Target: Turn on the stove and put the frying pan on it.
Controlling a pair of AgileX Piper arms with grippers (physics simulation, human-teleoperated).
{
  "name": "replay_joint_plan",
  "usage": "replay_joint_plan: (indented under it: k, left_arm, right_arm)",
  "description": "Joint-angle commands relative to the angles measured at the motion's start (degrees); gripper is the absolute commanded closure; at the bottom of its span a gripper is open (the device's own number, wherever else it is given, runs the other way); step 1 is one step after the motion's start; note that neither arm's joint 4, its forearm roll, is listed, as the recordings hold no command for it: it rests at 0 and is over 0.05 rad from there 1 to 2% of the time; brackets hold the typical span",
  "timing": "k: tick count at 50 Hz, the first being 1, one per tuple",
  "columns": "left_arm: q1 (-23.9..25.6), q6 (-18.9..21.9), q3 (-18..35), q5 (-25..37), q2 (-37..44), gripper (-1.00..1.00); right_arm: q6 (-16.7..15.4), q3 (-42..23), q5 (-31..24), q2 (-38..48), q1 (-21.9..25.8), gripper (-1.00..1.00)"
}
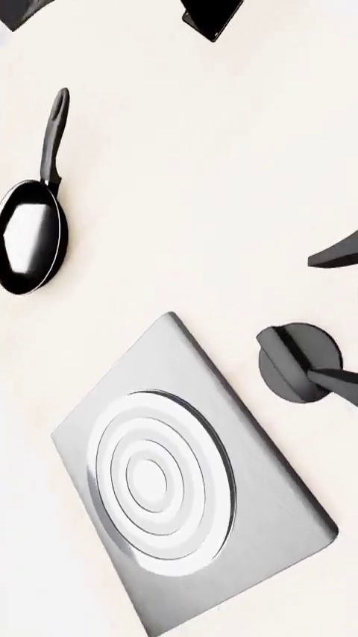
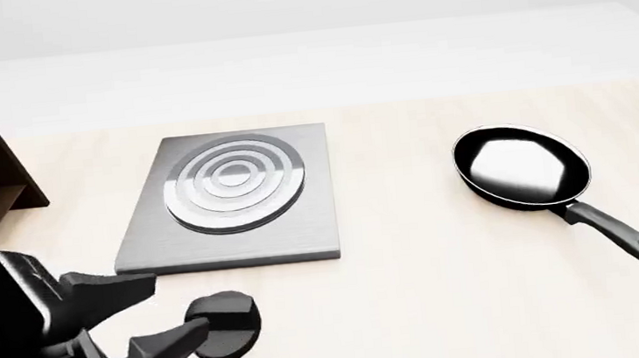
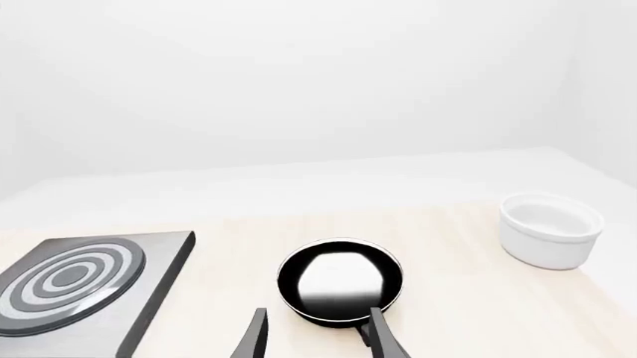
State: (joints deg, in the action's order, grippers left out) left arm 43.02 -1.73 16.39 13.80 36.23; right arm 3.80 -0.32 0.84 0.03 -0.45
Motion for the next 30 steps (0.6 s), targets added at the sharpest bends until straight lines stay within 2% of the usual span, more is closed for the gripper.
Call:
replay_joint_plan:
  k: [1,6,7,9,11,13,15,18,19,21,25,28,30]
  left_arm:
    - [-8.03,1.93,-4.62,4.61,-18.97,-1.0]
    - [-14.94,5.86,-8.04,5.7,-25.43,-1.0]
    - [-15.68,3.56,-8.44,5.52,-26.94,-1.0]
    - [-16.6,2.4,-9.42,4.52,-27.37,-1.0]
    - [-19.86,3.3,-10.15,6.2,-31.48,-1.0]
    - [-21.17,2.56,-11.15,5.15,-31.55,-1.0]
    - [-24.69,3.09,-12.57,4.09,-33.34,-1.0]
    - [-26.51,2.82,-14.1,2.2,-33.9,-1.0]
    - [-28.87,2.83,-16.23,-2.18,-32.17,-1.0]
    - [-32.64,4.02,-16.36,-0.74,-35.31,-1.0]
    - [-35.8,3.36,-16.37,-1.87,-35.93,-1.0]
    - [-36.49,-0.08,-16.38,-2.85,-36.12,-1.0]
    - [-36.27,-0.48,-16.37,-4.48,-36.18,-1.0]
  right_arm:
    - [-0.45,-0.01,0.04,0.0,0.28,-1.0]
    - [-0.41,-0.01,0.03,0.01,0.45,-1.0]
    - [-0.5,-0.01,-0.07,0.01,0.47,-1.0]
    - [-0.69,0.01,-0.42,0.12,0.46,-1.0]
    - [-0.72,0.0,-0.54,0.34,0.16,-1.0]
    - [-0.66,-0.02,-0.54,0.6,0.04,-1.0]
    - [-0.55,-0.06,-0.48,0.81,-0.16,-1.0]
    - [-0.23,-0.03,0.38,2.07,-0.69,-1.0]
    - [0.99,0.04,1.53,3.68,-1.38,-1.0]
    - [1.34,-0.04,0.8,2.72,-1.13,-1.0]
    - [2.39,-0.4,-0.97,0.33,-1.34,-1.0]
    - [3.38,-0.65,-0.98,0.98,-0.32,-1.0]
    - [4.23,-1.0,-0.09,2.85,0.94,-1.0]
